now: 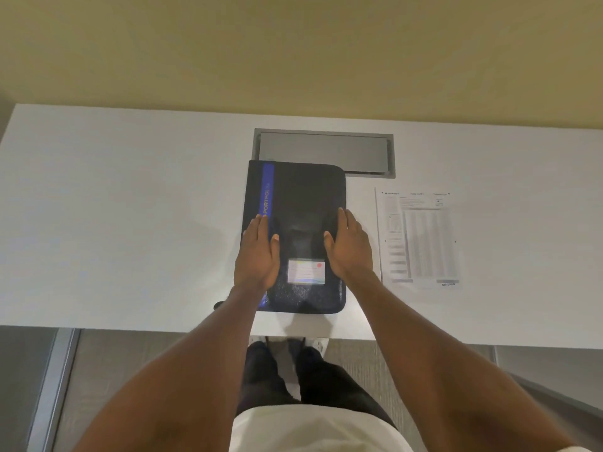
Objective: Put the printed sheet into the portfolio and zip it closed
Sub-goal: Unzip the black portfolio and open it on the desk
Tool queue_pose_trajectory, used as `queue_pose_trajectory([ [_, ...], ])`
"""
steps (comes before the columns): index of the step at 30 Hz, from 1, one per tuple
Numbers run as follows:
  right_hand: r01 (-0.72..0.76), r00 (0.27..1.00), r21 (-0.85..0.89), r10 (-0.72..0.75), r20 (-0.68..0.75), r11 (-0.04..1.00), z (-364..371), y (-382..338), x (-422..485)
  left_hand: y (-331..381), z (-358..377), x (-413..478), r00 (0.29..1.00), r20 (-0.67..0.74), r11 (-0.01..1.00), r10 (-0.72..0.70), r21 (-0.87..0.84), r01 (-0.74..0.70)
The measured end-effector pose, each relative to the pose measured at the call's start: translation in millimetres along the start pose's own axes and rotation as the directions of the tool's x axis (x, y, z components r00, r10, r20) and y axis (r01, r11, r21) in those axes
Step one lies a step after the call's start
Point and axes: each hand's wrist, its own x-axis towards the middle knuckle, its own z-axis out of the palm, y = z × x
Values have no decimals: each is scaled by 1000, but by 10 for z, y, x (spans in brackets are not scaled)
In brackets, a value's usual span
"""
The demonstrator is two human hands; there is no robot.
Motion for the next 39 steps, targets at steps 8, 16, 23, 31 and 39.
queue_pose_trajectory([
  [8, 122, 993, -68, -121, 9, 990, -69, -187, 466, 143, -269, 617, 994, -89, 993, 61, 102, -51],
  [16, 286, 958, -124, -287, 6, 950, -102, -700, 1083, 192, -352, 1474, 999, -4, 990, 39, 135, -38],
  [23, 375, 924, -162, -382, -11, 913, -32, -1179, 1560, 200, -377, 2012, 992, 123, 992, -30, 126, 14],
  [31, 407, 911, -213, -377, 167, 888, 45, -1516, 1875, 34, -391, 2290, 977, 201, 993, -70, 112, 48],
  [39, 384, 912, -203, -336, 236, 901, 18, -1630, 2039, 38, -480, 2387, 969, 247, 999, -27, 26, 21],
])
